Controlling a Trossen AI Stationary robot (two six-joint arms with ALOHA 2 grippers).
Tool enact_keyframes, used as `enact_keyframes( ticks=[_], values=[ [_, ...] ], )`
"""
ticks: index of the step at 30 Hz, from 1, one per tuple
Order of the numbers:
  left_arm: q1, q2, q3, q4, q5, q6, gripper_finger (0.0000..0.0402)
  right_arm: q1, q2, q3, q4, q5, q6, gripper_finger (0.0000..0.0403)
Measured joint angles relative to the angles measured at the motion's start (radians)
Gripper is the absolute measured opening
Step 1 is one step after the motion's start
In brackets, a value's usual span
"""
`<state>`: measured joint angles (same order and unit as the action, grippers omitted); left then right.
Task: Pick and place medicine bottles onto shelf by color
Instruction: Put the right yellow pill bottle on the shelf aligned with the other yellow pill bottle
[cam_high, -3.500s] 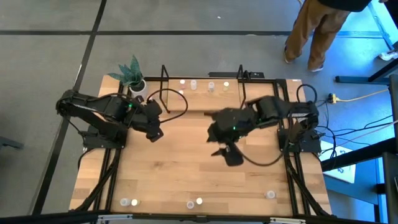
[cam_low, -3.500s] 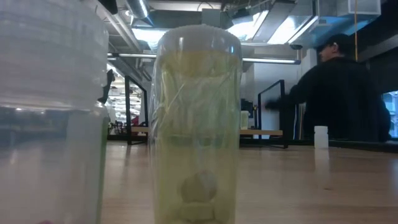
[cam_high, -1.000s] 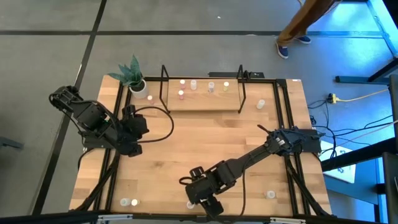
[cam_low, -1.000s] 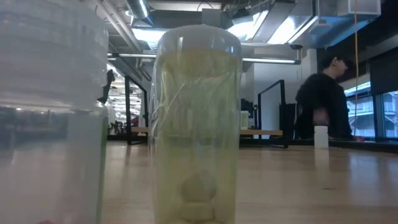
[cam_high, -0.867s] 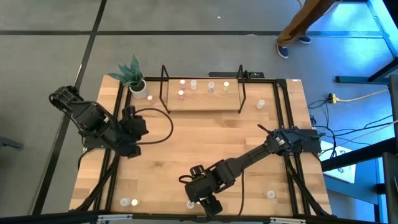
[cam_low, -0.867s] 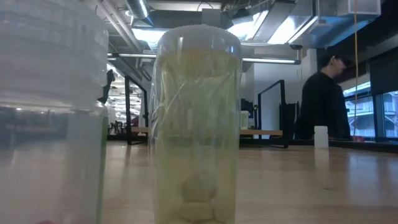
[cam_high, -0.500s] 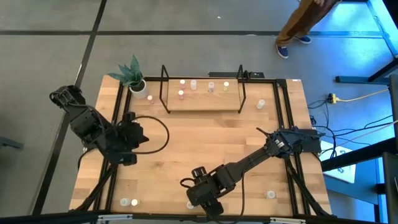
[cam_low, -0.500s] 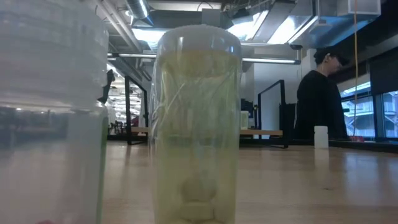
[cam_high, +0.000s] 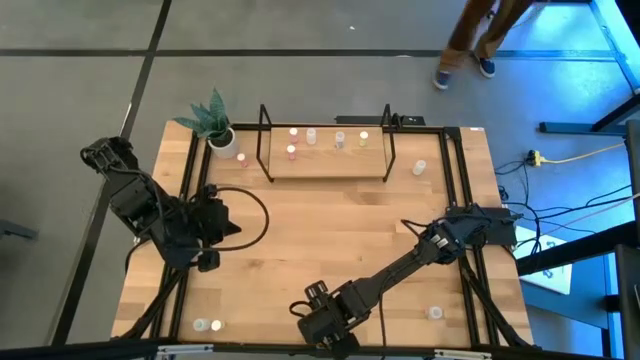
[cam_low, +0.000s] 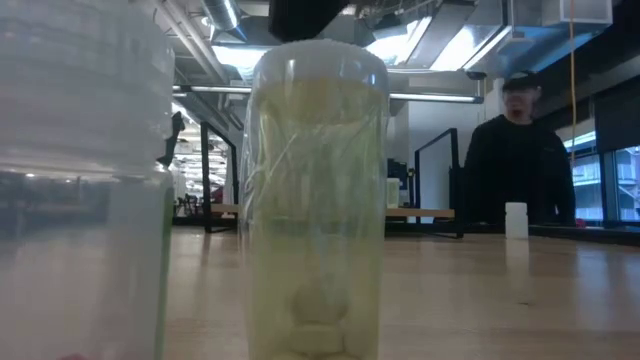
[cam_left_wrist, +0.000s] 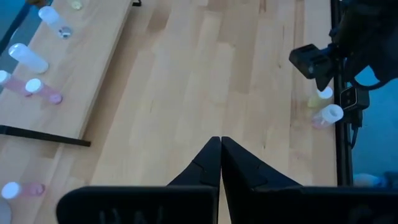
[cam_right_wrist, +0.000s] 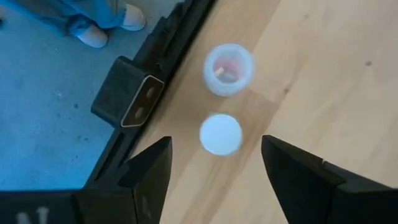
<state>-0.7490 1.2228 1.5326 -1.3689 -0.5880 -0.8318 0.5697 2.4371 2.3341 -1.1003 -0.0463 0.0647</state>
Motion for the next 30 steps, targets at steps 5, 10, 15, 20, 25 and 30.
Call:
enact_keyframes(
  ticks=[5, 10, 15, 20, 25, 30],
  values=[
    [0.000, 0.000, 0.000, 0.000, 0.000, -0.001, 0.0004, 0.004, 0.027, 0.000, 0.009, 0.002, -0.005, 0.0249],
    [0.000, 0.000, 0.000, 0.000, 0.000, -0.004, 0.0002, 0.003, 0.030, 0.000, 0.018, 0.048, -0.021, 0.0249],
    [0.000, 0.000, 0.000, 0.000, 0.000, -0.004, 0.0005, 0.003, 0.031, 0.000, 0.020, 0.053, -0.026, 0.0249],
    [0.000, 0.000, 0.000, 0.000, 0.000, -0.004, 0.0005, 0.003, 0.031, -0.002, 0.022, 0.053, -0.070, 0.0249],
    [0.000, 0.000, 0.000, 0.000, 0.000, -0.004, 0.0002, 0.003, 0.031, -0.070, 0.077, 0.051, -0.074, 0.0249],
    [0.000, 0.000, 0.000, 0.000, 0.001, -0.004, 0.0004, 0.003, 0.032, -0.149, 0.148, 0.047, -0.069, 0.0249]
  ],
)
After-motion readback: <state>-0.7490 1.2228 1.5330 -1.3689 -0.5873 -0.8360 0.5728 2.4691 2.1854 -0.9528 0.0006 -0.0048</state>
